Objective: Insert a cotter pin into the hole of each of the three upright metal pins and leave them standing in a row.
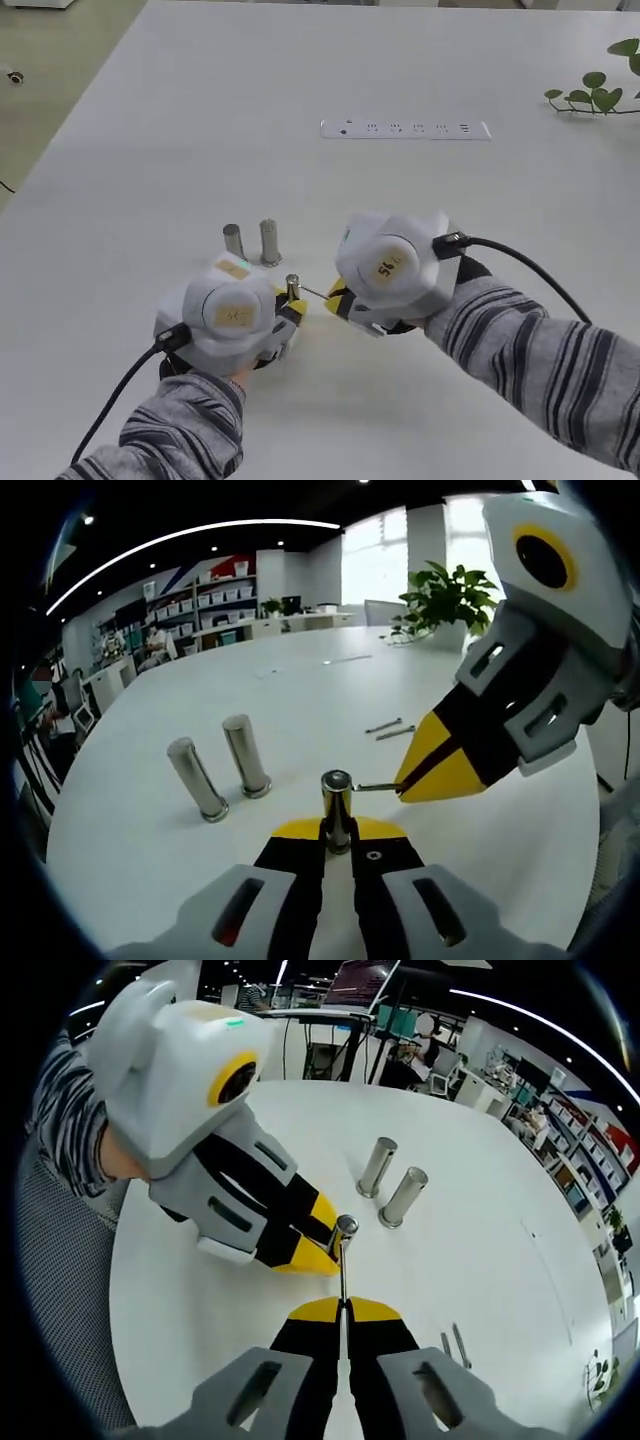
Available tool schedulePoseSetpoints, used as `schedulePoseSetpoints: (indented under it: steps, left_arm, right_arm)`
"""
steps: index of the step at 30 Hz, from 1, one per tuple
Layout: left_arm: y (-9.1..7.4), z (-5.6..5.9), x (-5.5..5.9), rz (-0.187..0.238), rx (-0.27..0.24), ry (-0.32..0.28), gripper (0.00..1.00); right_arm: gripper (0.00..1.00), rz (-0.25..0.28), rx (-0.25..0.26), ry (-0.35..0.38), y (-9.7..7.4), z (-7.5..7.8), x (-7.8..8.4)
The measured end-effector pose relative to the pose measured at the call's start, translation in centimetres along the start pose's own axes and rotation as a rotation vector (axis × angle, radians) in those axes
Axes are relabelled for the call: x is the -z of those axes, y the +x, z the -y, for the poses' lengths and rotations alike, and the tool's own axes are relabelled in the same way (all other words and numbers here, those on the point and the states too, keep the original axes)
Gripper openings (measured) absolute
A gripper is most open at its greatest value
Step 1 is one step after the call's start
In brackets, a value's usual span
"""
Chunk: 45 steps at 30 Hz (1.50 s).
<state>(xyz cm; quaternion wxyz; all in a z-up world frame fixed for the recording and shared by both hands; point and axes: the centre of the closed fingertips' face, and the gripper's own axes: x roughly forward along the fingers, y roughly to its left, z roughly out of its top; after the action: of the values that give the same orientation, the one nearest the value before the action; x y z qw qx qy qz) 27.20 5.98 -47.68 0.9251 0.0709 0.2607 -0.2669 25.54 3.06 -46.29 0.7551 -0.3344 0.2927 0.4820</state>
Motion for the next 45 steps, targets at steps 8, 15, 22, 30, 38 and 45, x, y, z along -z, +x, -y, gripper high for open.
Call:
schedulePoseSetpoints:
  steps: [8,15,22,30,38,45]
  left_arm:
    - [0.0,0.0,0.0,0.005,-0.001,-0.002,0.05]
    - [0.1,0.0,0.0,0.008,0.001,0.001,0.05]
    - [0.1,0.0,0.1,0.013,-0.004,0.002,0.05]
    - [0.1,0.0,0.1,0.014,-0.011,-0.018,0.05]
    - [0.1,0.0,0.1,0.015,-0.019,-0.025,0.05]
    - [0.1,0.0,0.1,0.022,-0.036,-0.043,0.05]
  right_arm:
    - [0.00,0.001,0.007,-0.010,-0.2,0.5,-0.1]
    - [0.00,-0.008,-0.022,-0.079,0.0,0.2,-0.5]
    - [0.00,-0.026,-0.020,-0.138,-0.1,0.9,-0.7]
    - [0.00,-0.032,-0.020,-0.184,-0.3,0.9,-0.9]
    - [0.00,-0.005,-0.032,-0.197,-0.3,0.6,-1.4]
    - [0.00,0.011,-0.030,-0.195,0.5,0.7,-2.3]
